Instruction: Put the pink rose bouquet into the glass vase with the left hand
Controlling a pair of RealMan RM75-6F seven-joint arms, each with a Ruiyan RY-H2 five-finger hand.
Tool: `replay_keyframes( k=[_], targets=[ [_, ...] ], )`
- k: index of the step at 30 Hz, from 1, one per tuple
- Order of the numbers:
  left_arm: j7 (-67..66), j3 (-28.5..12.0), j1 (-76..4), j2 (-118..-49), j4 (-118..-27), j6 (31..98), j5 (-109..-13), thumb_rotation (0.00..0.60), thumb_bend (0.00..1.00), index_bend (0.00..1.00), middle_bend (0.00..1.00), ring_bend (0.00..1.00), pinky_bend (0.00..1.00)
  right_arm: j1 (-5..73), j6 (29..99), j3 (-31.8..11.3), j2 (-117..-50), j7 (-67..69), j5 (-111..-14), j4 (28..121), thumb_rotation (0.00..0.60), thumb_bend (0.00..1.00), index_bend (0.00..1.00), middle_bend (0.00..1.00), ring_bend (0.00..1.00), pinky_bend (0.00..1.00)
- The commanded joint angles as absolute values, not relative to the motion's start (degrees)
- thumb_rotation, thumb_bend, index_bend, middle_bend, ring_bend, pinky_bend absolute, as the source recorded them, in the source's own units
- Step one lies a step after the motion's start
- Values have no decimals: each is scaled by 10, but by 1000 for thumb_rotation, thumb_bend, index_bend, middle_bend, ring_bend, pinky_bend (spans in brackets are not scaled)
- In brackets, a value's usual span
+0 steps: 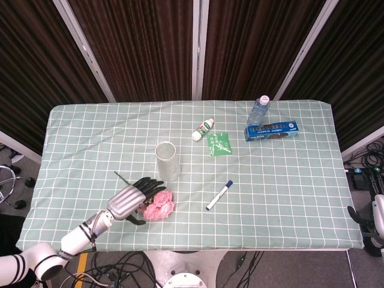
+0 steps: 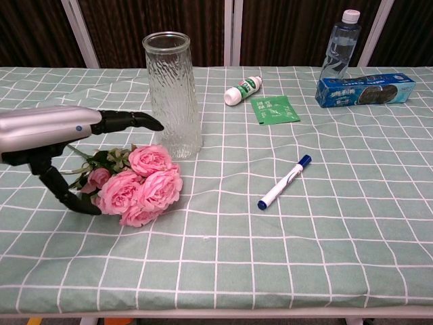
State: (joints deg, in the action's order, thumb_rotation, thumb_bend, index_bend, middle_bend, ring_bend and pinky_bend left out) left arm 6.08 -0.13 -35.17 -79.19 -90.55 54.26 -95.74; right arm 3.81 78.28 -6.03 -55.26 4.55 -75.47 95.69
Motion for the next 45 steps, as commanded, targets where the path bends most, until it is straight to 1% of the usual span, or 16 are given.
replay_keyframes(
  k=[1,9,21,28,34,36,37,39,41,44,45],
  targets=[
    [59,-3,-361,-801,-894,527,-942,600,0,0,0,0,40,38,784,-60,-552,46,-755,956,600,196,0,0,0,0],
    [60,-3,-385,-804,-888,486,-909,600,0,0,0,0,57,40,777,-60,-555,48,-753,952,600,196,0,0,0,0],
    [61,-7,-425,-796,-910,436,-883,600,0,0,0,0,62,40,768,-59,-564,66,-749,931,600,197,0,0,0,0],
    [61,-5,-444,-804,-897,410,-866,600,0,0,0,0,67,38,768,-59,-569,78,-748,919,600,196,0,0,0,0],
    [53,-3,-450,-809,-895,408,-859,600,0,0,0,1,179,39,761,-58,-571,82,-745,911,600,196,0,0,0,0],
    [49,-4,-449,-813,-895,414,-858,600,0,0,4,32,209,39,760,-58,-572,82,-745,911,600,197,0,0,0,0],
    [47,-4,-449,-815,-895,418,-857,600,0,0,18,58,225,40,759,-58,-573,82,-745,910,600,197,0,0,0,0],
    [44,-4,-447,-821,-891,426,-858,600,0,2,46,75,254,40,757,-58,-573,83,-744,909,600,197,0,0,0,0],
    [41,-4,-447,-826,-884,429,-856,600,0,26,68,84,278,39,758,-58,-573,83,-744,909,600,197,0,0,0,0],
    [41,-4,-443,-835,-879,438,-852,600,0,127,129,139,317,37,761,-59,-572,84,-743,909,600,197,0,0,0,0],
    [41,-3,-441,-838,-876,445,-856,600,0,183,149,159,335,37,761,-59,-572,84,-742,909,600,197,0,0,0,0]
  ],
)
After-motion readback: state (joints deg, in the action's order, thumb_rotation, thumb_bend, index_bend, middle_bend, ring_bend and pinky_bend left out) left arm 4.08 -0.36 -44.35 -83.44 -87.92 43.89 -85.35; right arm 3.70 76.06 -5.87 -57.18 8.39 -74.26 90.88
